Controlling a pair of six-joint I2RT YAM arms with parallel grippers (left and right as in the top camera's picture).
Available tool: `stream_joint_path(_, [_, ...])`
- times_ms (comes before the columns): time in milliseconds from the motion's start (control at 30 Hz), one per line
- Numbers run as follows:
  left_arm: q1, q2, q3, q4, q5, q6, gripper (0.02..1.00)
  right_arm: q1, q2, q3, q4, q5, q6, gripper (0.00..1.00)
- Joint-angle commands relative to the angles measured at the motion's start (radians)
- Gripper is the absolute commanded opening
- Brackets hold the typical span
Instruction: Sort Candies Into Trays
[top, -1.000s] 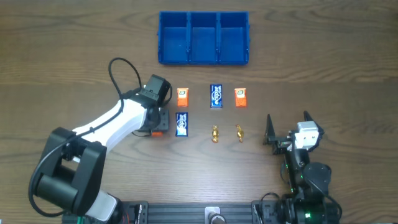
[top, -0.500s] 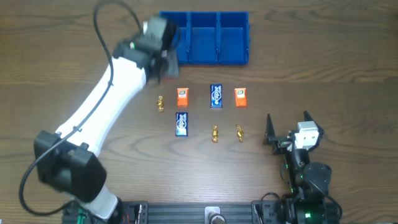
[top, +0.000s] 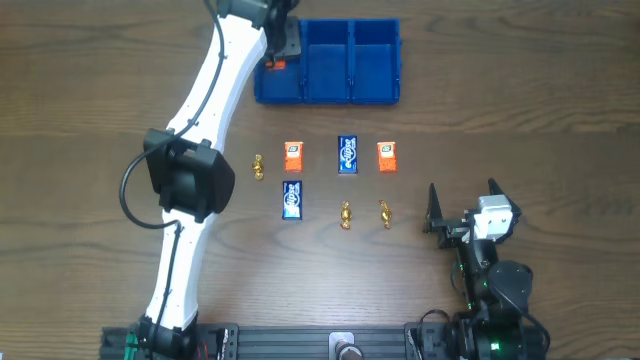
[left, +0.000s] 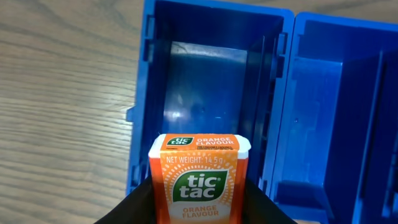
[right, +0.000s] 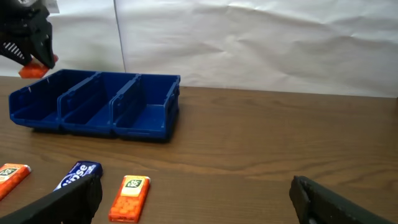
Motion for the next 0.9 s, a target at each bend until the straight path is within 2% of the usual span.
stream_joint_path(33, [0.003,-0.004,0.044,0.006,0.003,0.026,0.619,-0.006,-0.005,-0.004,-0.003,-0.001,-0.004,0.998])
stream_joint_path(133, [0.003,-0.019,0.051,0.007,0.003,0.027,0.84,-0.006,-0.005,-0.004,-0.003,-0.001,-0.004,0.998])
stream_joint_path(200, [-0.009,-0.082,0.022,0.002,0.003,0.026,0.86,-0.006,-0.005,-0.004,-0.003,-0.001,-0.004,0.998])
stream_joint_path(267, [-0.036,-0.205,-0.127,0.034,-0.001,0.013,0.864,-0.006,-0.005,-0.004,-0.003,-0.001,-0.004,0.998])
stream_joint_path(400, [-0.109,-0.541,-0.702,0.253,0.006,-0.058,0.866,-0.006,-0.005,-0.004,-0.003,-0.001,-0.004,0.998])
stream_joint_path(500, [-0.144,-0.609,-0.933,0.323,0.014,-0.089,0.862,-0.006,-0.005,-0.004,-0.003,-0.001,-0.004,0.998])
stream_joint_path(633, [-0.202,-0.564,-1.081,0.402,0.011,-0.126,0.853,-0.006,-0.005,-0.004,-0.003,-0.001,-0.004,0.998])
stream_joint_path(900, [-0.21,-0.422,-1.099,0.429,0.063,-0.158,0.831,-0.006,-0.005,-0.004,-0.003,-0.001,-0.004,0.998])
